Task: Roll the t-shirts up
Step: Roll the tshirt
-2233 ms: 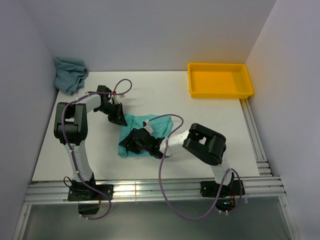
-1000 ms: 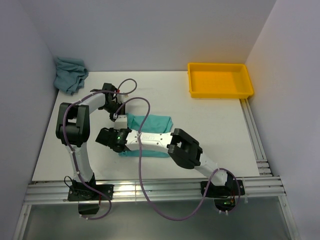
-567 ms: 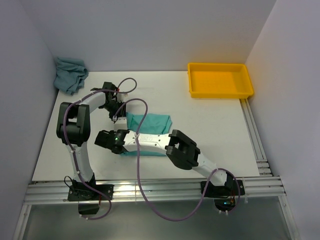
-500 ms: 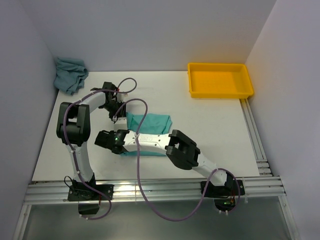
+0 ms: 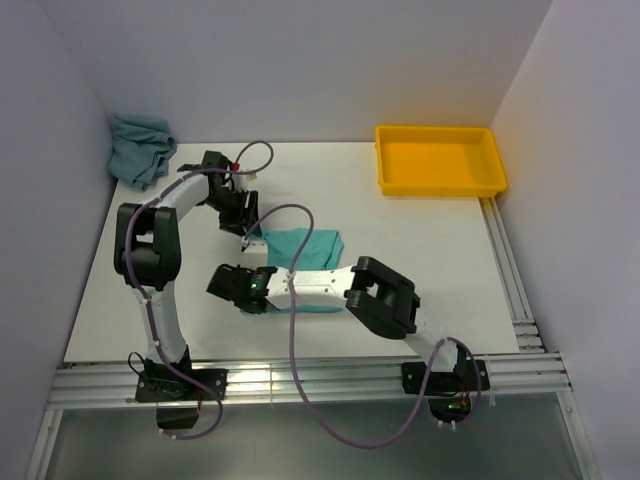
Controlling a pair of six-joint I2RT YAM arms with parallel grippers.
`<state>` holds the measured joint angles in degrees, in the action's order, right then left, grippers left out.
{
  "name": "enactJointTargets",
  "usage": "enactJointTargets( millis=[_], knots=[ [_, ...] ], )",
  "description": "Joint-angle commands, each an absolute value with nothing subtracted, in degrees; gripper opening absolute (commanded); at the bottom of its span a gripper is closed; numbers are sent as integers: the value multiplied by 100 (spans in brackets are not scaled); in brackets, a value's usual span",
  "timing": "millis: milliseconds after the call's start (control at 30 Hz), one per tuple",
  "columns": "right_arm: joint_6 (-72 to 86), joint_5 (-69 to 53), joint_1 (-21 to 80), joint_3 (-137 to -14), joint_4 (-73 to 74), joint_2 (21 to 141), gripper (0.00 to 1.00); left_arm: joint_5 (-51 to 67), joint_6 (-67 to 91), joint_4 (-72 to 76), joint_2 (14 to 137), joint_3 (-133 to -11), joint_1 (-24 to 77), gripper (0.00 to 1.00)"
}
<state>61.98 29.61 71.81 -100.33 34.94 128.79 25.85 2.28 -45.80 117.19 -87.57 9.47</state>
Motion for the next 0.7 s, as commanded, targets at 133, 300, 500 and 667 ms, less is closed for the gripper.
enactJointTargets(
  millis=[133,300,500,667],
  knots=[
    [6784,1803,6839,-7377,452,11524,11,3734,-228,-4939,11637,-9334,598,64],
    [7512,1196,6583,-5653,-2036,11127,11,4209,-456,-4940,11593,-9027,220,64],
    [8260,537,6329,-4694,-4313,11486,10,4728,-904,-4809,11584,-8439,105,65],
    [8692,352,6276,-4377,-5457,11856,10,5211,-1046,-4527,11663,-8034,105,67]
  ],
)
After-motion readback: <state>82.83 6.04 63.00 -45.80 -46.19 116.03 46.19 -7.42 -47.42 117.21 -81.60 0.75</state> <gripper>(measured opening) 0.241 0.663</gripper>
